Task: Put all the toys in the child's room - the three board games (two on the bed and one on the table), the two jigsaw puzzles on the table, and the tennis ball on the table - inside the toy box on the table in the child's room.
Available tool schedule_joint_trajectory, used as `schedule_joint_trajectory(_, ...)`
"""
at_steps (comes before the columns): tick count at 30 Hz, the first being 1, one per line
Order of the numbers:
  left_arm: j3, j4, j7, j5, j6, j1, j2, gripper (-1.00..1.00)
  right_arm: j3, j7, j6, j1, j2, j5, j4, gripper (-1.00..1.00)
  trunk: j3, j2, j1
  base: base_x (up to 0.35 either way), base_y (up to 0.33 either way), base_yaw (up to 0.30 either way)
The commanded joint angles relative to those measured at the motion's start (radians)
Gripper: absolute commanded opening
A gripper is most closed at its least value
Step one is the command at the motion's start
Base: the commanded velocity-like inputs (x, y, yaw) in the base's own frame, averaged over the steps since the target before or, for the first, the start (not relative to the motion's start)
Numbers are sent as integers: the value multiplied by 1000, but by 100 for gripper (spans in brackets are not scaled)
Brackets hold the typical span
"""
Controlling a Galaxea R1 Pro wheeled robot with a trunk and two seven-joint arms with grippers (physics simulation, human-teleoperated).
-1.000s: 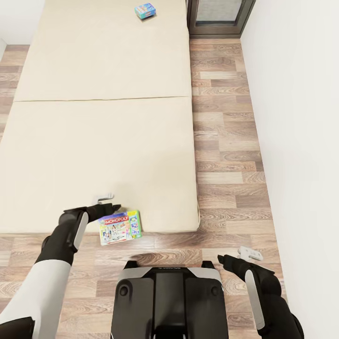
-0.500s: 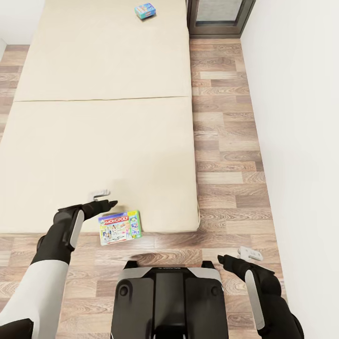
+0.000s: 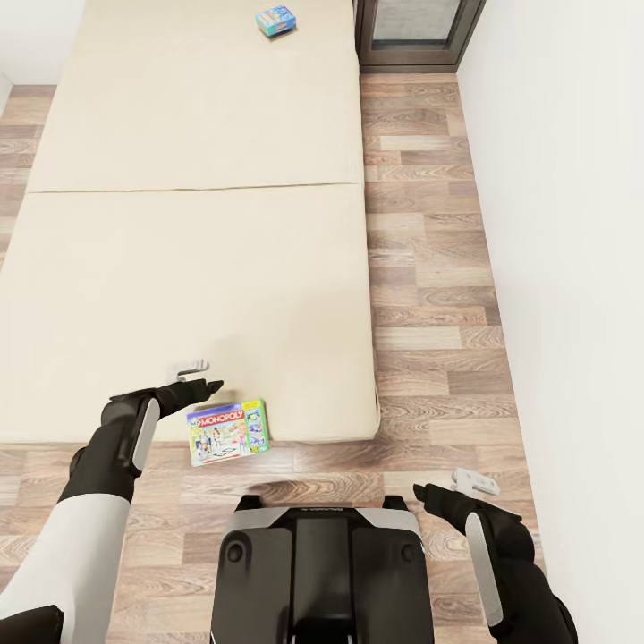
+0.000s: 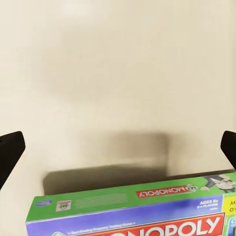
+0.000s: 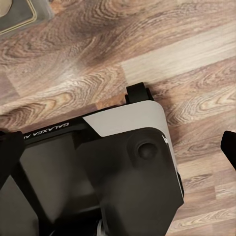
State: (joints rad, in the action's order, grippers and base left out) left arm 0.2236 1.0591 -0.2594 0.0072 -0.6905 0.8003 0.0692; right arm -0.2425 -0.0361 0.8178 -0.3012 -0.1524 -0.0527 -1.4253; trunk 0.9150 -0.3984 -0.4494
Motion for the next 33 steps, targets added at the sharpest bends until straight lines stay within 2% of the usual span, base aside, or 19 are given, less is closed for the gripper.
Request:
schedule_joint_trajectory(1,2,1,-4,0,-6,0,0,100,-1,-4,4,0,-1,-6,-1,100,1,-2,-1,0,0,0)
schedule_joint_trajectory(9,7,5,-5,1,-9,0,0,100,-1,-4,4,0,-1,-6,-1,100,1,-2,-1,0,0,0)
schedule_joint_trajectory(16,51,53,-22,2,-53,-2,0,100,-1,-4,4,-1,-1,-6,-1,100,1,-2,-1,0,0,0)
schedule_joint_trajectory(20,72,89,-70,1,-86,-5,1,100,-1,-3,4,-1,-1,-6,-1,100,1,-2,-1,0,0,0)
schedule_joint_trajectory(27,82,107,-149,-1,-123,-7,6,100,-3,-2,4,-1,-1,-7,-1,100,1,-2,-1,0,0,0)
schedule_joint_trajectory(33,85,111,-237,0,-164,-7,37,100,-4,-2,4,-1,-1,-8,-1,100,1,-2,-1,0,0,0)
